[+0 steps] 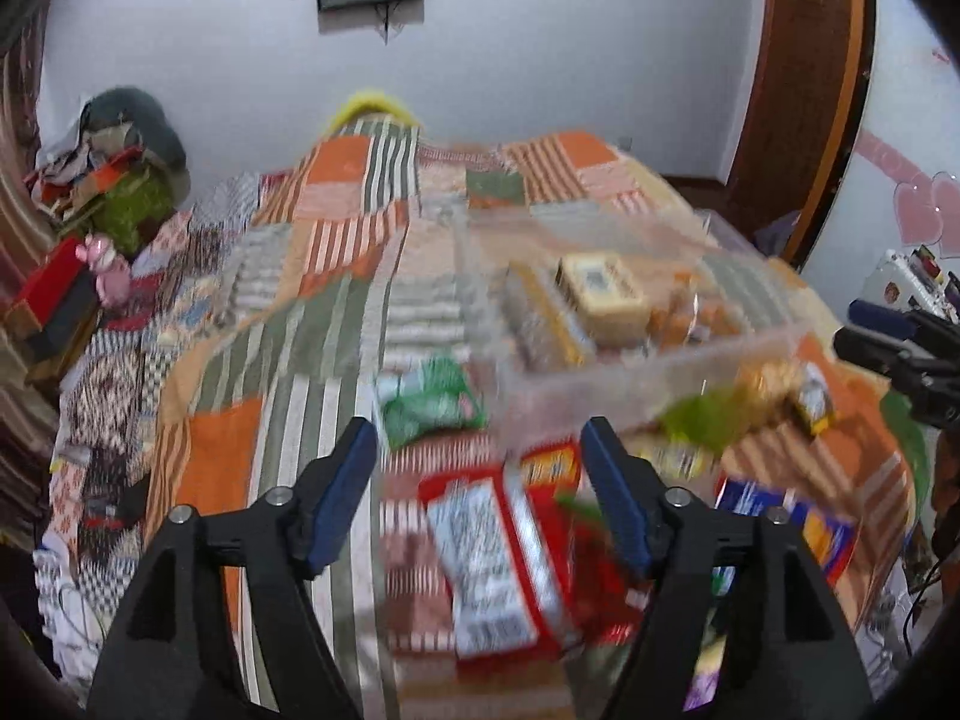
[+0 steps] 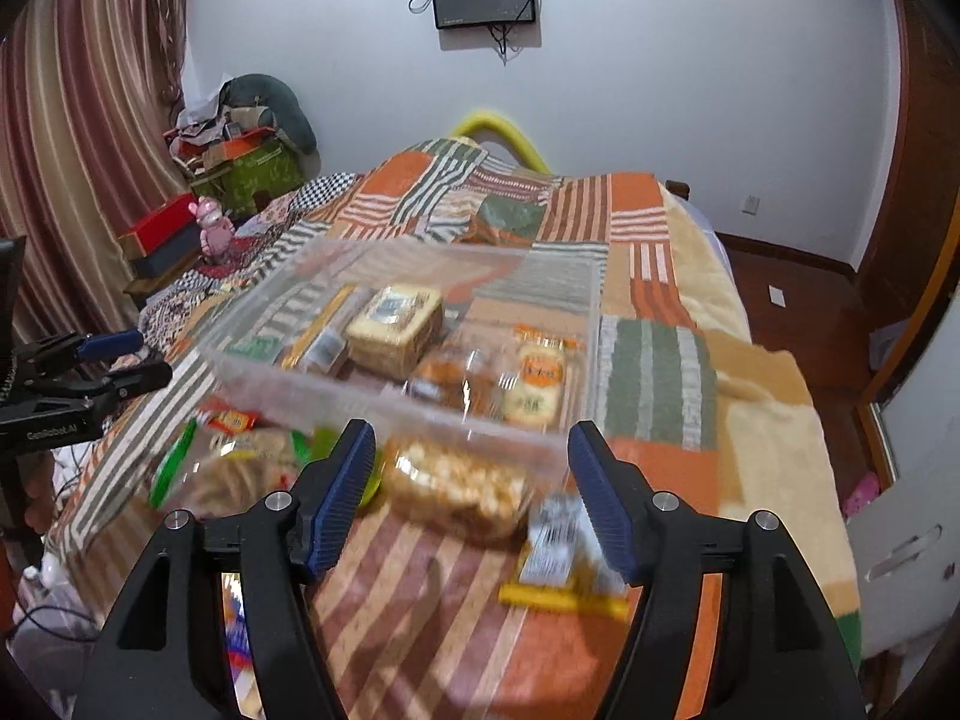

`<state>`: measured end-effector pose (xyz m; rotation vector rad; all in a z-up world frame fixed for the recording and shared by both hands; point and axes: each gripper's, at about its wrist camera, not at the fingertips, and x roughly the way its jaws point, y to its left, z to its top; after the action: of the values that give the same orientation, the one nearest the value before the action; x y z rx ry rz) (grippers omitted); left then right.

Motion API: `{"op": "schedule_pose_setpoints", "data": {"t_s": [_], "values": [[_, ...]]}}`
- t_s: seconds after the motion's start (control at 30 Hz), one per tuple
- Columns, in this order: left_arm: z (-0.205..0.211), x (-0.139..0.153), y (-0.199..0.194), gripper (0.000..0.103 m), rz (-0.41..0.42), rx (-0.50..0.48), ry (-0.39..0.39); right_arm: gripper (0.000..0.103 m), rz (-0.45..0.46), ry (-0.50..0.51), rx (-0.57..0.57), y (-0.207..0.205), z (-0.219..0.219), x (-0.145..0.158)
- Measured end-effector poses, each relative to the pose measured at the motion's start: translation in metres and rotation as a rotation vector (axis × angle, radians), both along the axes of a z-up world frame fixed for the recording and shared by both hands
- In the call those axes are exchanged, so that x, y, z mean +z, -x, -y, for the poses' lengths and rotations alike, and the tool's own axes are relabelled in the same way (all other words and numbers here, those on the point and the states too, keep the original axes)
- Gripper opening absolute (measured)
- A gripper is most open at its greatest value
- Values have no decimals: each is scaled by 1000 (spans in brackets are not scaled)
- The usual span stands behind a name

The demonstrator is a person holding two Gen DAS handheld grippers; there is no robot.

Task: Organize snacks
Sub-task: 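Grasp the red snack bag with left gripper while right gripper grasps the blue cracker bag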

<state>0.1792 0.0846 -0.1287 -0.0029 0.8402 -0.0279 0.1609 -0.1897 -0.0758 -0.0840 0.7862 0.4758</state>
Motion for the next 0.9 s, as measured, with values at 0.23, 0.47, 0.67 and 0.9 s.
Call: {"op": "schedule_pose_setpoints", "data": {"t_s": [0.23, 0.47, 0.67, 0.9], "values": [[1, -23, 29, 85, -50, -10, 2, 67, -44, -44, 44, 26, -16, -9], [14, -43, 40, 92, -75, -47, -8, 72, -93, -99, 103, 47, -41, -22], [13, -54, 29, 92, -95, -26, 34, 73, -105, -48, 156, 50, -64, -33], [4, -76, 14, 92, -148, 12, 99, 74, -149, -19, 184, 48, -78, -49]]}}
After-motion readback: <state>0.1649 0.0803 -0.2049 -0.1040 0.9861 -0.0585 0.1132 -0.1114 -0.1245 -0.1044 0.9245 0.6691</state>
